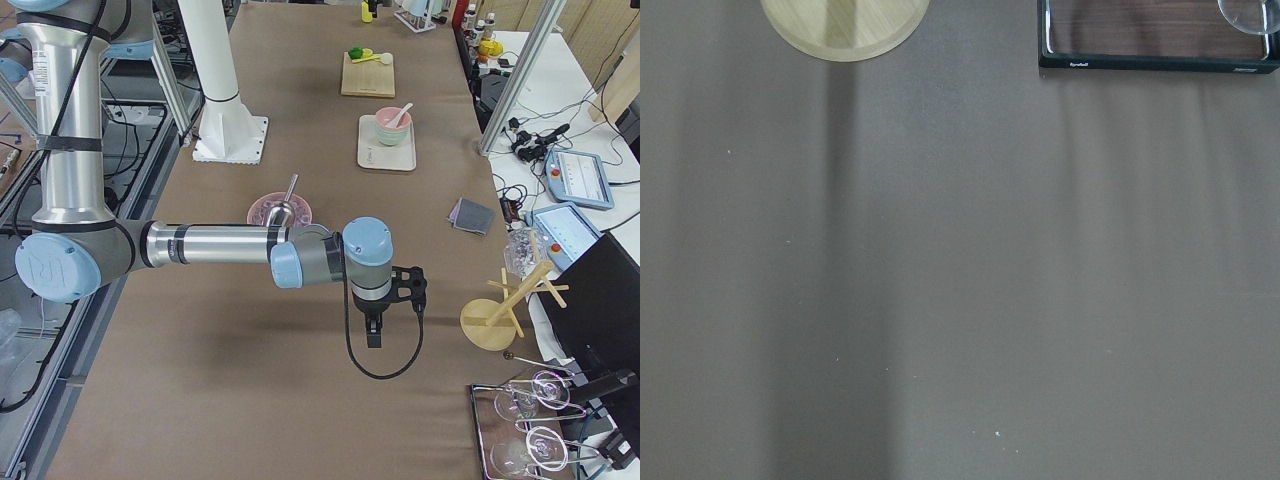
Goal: Stack pink bowl on green and place spoon
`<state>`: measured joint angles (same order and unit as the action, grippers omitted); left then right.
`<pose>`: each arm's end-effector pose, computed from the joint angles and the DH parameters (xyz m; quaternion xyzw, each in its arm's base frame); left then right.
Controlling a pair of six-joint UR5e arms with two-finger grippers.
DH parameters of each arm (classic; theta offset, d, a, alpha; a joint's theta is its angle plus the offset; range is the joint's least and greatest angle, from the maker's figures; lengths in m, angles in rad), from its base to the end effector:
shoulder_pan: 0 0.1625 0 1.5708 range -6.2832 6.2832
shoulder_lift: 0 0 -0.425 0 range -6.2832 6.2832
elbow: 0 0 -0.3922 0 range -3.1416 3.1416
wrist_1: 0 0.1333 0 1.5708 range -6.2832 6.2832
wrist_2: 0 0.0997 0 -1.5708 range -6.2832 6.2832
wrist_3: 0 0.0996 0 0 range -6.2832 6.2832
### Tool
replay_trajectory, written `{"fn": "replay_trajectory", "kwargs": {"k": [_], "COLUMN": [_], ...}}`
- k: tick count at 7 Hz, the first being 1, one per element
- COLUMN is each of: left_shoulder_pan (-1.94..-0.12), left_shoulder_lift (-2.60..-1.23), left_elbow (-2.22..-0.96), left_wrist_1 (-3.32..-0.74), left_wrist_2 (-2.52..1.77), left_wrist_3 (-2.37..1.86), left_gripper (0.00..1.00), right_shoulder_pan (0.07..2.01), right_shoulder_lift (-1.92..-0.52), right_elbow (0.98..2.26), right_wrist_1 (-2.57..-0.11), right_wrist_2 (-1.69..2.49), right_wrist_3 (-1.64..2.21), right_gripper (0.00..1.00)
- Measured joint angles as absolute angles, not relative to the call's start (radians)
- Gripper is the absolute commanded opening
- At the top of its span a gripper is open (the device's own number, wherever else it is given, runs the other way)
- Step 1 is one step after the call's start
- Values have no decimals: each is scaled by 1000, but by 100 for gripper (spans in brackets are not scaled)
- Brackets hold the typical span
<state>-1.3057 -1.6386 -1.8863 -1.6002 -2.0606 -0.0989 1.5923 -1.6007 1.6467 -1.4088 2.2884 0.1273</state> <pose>0.0526 -0.5236 0.4804 0.1525 0.2694 0.1283 0.9422 0.0784 -0.4906 0.6221 0.0786 -0.3539 0.0329 0.9314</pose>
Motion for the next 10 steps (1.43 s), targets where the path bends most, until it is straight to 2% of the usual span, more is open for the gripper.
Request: {"fn": "replay_trajectory", "kwargs": {"k": [2, 4, 7, 10], "left_shoulder_pan": [-1503, -1584, -1677, -1691], "left_shoulder_lift": [-1525, -1423, -1377, -1362], "left_elbow": [-1833, -1818, -1804, -1807], "left_wrist_1": [-1601, -1600, -1588, -1584], "left_wrist_2": [-2204, -2254, -2320, -2336], "left_wrist_3": [145, 191, 189, 157], "left_gripper": [98, 98, 98, 98], "right_shoulder_pan": [1592, 1592, 1591, 1589], "right_shoulder_lift": [-1598, -1597, -1598, -1607], "right_elbow": [1647, 1648, 1652, 1650], "right_wrist_1": [-1408, -1408, -1406, -1382], "right_wrist_2": [2288, 2289, 2291, 2295], "right_wrist_3": [127, 127, 129, 139], "right_gripper": [100, 100, 100, 100]}}
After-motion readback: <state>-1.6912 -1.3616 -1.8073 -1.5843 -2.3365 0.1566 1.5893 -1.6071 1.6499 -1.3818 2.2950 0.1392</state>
